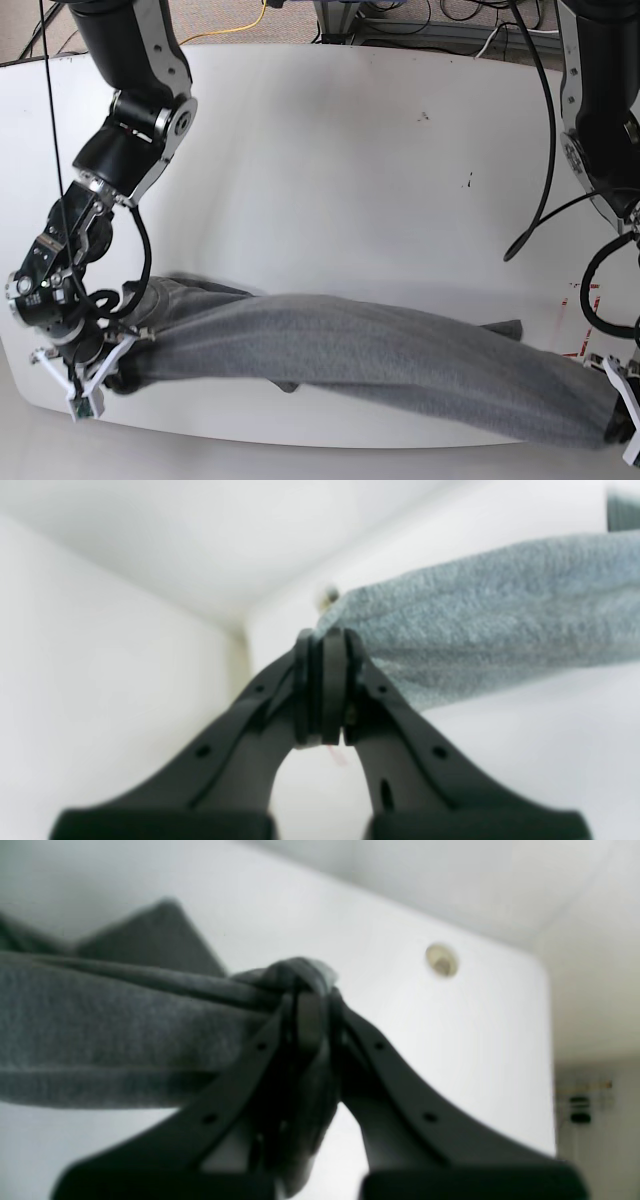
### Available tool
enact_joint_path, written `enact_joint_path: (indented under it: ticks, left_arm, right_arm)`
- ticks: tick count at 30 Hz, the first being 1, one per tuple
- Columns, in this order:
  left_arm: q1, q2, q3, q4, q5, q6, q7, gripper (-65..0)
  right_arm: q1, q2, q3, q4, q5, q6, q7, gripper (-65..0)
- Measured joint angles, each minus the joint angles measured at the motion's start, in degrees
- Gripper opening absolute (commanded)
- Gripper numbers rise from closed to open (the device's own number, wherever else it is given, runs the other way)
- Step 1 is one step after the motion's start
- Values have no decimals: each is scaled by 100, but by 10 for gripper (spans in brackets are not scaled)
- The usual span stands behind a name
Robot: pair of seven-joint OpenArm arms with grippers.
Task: Layout the t-shirt on the table in an organized manner, then fold the t-shirt properly
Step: 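Lay the lifted shirt back down flat with both grippers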
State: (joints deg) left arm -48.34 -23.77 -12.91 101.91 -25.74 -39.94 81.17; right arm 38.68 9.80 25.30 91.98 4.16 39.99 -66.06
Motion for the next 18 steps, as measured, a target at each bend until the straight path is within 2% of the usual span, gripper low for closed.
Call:
enact_joint_path:
  ticks: [9, 14, 18]
  left_arm:
    - [-1445, 61, 247, -1202, 11, 2, -20, -650]
    - [-2098, 76, 247, -1825, 42, 0, -146, -650]
    - [-2494, 111, 256, -1930, 35, 0, -190, -650]
  right_arm:
    - [1471, 164, -643, -1060, -55, 31, 44, -645]
    - [2199, 151, -734, -1624, -35, 33, 46, -645]
    - [2669, 190, -730, -1980, -59, 11, 127, -645]
